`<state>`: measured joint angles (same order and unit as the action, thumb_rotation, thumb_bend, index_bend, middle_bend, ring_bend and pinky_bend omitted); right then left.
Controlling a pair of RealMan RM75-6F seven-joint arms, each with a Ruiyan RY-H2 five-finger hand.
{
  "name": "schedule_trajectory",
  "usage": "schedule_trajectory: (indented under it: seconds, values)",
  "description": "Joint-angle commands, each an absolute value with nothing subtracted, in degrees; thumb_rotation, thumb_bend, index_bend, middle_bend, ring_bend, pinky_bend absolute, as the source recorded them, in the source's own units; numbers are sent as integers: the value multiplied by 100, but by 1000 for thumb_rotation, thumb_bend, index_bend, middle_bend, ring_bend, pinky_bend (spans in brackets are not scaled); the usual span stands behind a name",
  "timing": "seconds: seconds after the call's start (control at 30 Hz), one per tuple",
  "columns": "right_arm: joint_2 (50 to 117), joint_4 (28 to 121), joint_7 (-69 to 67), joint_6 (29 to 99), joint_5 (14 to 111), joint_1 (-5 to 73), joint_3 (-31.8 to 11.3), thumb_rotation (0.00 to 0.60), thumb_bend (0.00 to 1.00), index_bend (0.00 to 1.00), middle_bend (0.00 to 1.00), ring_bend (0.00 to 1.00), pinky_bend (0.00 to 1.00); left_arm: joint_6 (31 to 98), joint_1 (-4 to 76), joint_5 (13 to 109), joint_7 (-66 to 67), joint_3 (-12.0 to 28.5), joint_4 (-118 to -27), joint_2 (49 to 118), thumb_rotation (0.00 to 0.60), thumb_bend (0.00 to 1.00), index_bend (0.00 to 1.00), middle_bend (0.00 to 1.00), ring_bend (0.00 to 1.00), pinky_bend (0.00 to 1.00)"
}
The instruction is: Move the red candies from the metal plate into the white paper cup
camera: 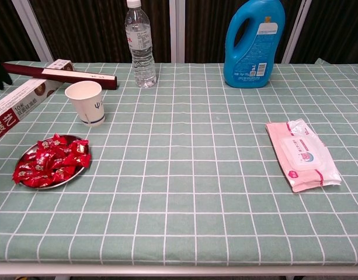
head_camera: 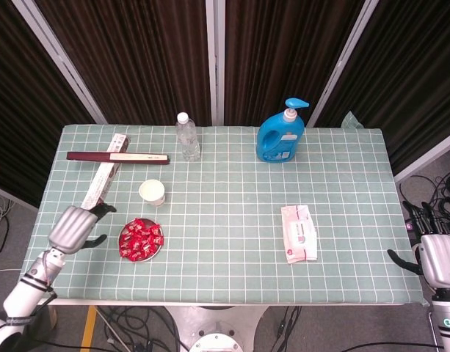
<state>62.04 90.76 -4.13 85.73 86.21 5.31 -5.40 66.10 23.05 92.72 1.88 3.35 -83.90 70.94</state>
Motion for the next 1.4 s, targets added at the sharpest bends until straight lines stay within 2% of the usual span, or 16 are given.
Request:
schedule_trajectory:
  seconds: [0.03,0.4,0.87,1.03,1.17,1.4]
  values:
    - [6193,9102,-376,8565,8584,526,-549,600,90,15,137,0,184,6136,2658,9424,269,203,-8259,7365,600,227,366,448,802,1000]
    - [6194,9129,-315,8492,8524,561,-566,600,90,15,138,0,193,5295,2952,8824,1088,57,-8148,7946,600,218,365,450,825,1000]
    - [6203,9075,-383,8478,8489,546,-554,600,90,15,137,0,212,5111,3078,8303,1291,82,-8035,8171,600,228,428,504,852,1000]
    - [6207,9062,-399,8477,8479,536,-548,600,90,15,138,0,220,5078,3136,8256,1207,75,-7887,8280,600,249,493,554,870,1000]
    - [6203,9055,-413,8473,8464,532,-551,600,90,15,137,0,234,5077,3176,8263,1071,61,-7735,8368,600,316,566,603,888,1000]
    - [6207,9024,-462,8452,8448,528,-545,600,90,15,138,0,242,5026,3254,8280,624,44,-7614,8418,600,379,629,688,909,1000]
